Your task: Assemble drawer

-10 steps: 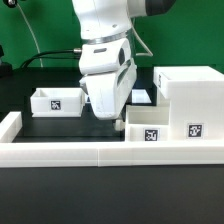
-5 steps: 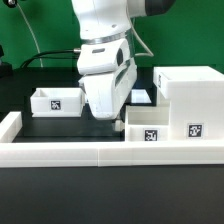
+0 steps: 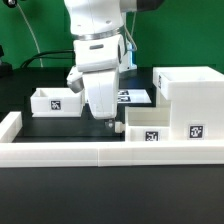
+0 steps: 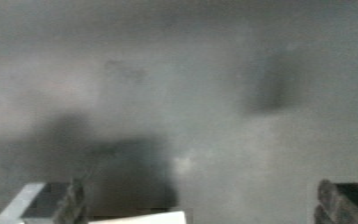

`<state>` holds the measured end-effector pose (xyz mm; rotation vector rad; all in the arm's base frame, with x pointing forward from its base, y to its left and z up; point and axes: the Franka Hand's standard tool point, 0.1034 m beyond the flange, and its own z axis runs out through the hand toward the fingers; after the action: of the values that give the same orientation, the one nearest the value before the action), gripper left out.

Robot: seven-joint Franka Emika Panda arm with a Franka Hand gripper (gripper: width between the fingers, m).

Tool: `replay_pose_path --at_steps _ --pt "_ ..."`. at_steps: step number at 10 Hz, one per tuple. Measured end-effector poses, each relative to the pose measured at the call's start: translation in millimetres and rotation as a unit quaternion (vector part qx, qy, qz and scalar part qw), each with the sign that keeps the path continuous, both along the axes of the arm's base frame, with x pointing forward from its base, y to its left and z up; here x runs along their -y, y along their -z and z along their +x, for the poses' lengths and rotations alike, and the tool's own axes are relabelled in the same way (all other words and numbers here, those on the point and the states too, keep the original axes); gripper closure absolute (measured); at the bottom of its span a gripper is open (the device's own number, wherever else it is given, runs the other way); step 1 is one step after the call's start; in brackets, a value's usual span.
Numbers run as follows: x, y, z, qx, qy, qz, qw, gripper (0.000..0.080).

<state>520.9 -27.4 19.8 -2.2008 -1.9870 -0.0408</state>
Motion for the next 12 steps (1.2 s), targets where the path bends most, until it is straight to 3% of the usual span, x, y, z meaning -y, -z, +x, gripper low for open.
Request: replay_pose_path --at_steps 3,5,12 --pt "3.0 1.3 -1.1 0.001 -0.020 0.003 1.000 0.0150" --pt "15.3 5.6 -2.3 0.005 -0.051 0.009 0.999 0.0150" --pt "6.7 -4.3 19.3 0.012 -0.045 0.009 0.999 0.0150"
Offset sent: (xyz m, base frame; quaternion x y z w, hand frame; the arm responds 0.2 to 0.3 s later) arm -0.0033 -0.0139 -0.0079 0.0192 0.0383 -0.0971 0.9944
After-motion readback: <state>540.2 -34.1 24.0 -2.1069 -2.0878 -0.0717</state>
